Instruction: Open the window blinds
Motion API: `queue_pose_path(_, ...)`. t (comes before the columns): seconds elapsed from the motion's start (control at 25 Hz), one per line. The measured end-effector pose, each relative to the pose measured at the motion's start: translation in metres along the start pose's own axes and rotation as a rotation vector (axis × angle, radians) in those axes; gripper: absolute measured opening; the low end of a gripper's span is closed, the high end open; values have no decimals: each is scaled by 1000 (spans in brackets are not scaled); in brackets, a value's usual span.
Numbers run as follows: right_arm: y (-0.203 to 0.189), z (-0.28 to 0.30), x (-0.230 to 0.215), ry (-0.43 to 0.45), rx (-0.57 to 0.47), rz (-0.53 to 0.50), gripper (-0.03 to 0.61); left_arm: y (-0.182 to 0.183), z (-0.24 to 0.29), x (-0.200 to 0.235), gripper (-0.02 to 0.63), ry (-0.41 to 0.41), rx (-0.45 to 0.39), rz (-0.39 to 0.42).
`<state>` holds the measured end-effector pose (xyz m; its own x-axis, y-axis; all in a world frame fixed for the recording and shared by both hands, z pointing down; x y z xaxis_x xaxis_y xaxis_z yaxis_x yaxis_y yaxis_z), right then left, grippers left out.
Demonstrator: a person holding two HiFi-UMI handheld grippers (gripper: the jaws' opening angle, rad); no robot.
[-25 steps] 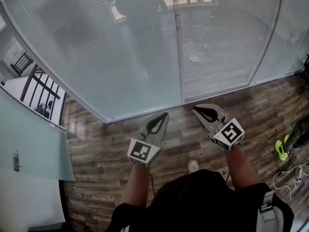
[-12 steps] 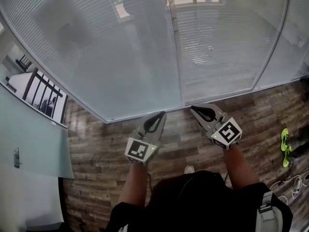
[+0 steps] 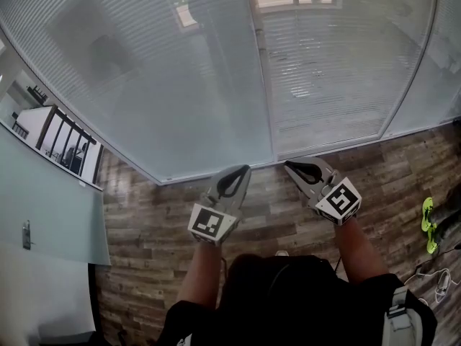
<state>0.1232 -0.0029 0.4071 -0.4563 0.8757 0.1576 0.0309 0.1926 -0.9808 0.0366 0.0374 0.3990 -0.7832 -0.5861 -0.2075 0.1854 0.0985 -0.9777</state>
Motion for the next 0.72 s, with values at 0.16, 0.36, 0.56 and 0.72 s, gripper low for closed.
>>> queue_pose_path(0.16, -4, 5, -5, 9, 19, 6, 6, -1, 9, 6, 3, -7, -1, 25)
queue_pose_path(0.36, -3, 20, -14, 2, 8, -9, 6, -1, 14, 19, 3, -13, -7, 7)
queue_pose_path(0.56, -8, 33, -26, -9, 15, -15, 6, 0, 24, 36, 4, -28, -16, -3)
queue_pose_path(0.72, -12, 51, -39, -25, 29, -16, 6, -3, 34, 56, 5, -44, -22, -10)
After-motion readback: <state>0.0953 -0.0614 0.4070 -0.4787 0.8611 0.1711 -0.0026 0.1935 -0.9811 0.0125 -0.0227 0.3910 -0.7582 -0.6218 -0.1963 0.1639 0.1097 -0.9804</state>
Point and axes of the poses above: the fingertips, and each gripper's own axes: z forward along the fingers, x to its left, y out of its top, the point moved 1 cm from there along -z, backward along the fingers, and after that the axes turned 14 degrees about -y, right-handed, at the moved point
